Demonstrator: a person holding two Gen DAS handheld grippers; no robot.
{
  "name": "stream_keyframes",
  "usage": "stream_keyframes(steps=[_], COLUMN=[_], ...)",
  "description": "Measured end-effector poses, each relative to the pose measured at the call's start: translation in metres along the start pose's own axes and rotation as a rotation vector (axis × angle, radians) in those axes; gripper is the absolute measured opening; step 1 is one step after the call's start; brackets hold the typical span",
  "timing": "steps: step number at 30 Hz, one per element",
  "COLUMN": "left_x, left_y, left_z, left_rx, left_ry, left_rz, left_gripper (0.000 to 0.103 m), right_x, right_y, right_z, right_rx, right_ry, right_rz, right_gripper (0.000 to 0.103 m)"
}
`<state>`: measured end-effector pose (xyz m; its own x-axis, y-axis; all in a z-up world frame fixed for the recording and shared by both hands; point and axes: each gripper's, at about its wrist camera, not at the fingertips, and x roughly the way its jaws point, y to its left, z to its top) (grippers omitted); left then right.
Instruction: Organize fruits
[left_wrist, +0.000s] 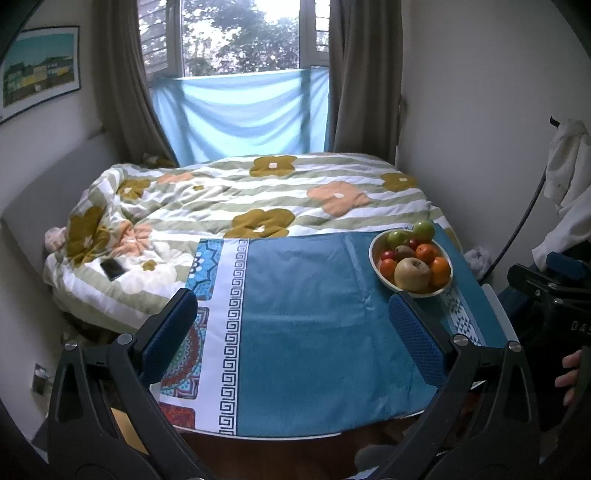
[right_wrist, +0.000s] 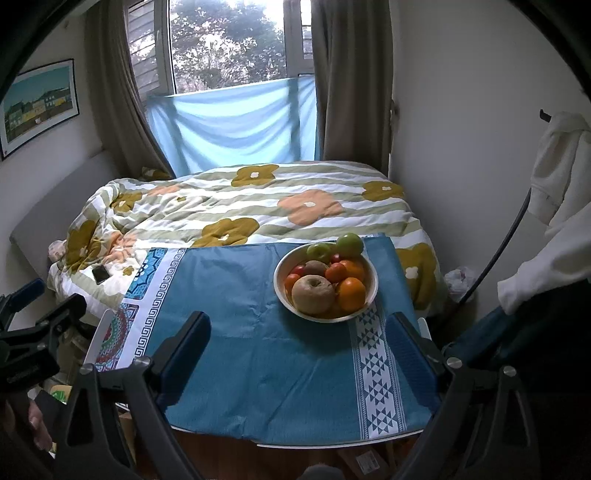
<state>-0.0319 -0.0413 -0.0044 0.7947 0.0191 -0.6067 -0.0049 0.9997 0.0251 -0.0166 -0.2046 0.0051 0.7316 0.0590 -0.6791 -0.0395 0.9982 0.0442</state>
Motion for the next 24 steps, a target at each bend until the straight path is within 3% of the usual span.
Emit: stream_keyframes(steps=[24], left_x=[-0.0001], left_y=[-0.0008], left_z=[-0.0017], left_rx=[-0.005], left_ry=[-0.003], left_rz=[-0.009], left_gripper=[0.103], right_x=[0.0008], right_y=[-0.0050], right_z=[0.0003], right_rx=[0.006], right_ry=[0.001], right_rz=[-0.012], right_gripper=[0.094])
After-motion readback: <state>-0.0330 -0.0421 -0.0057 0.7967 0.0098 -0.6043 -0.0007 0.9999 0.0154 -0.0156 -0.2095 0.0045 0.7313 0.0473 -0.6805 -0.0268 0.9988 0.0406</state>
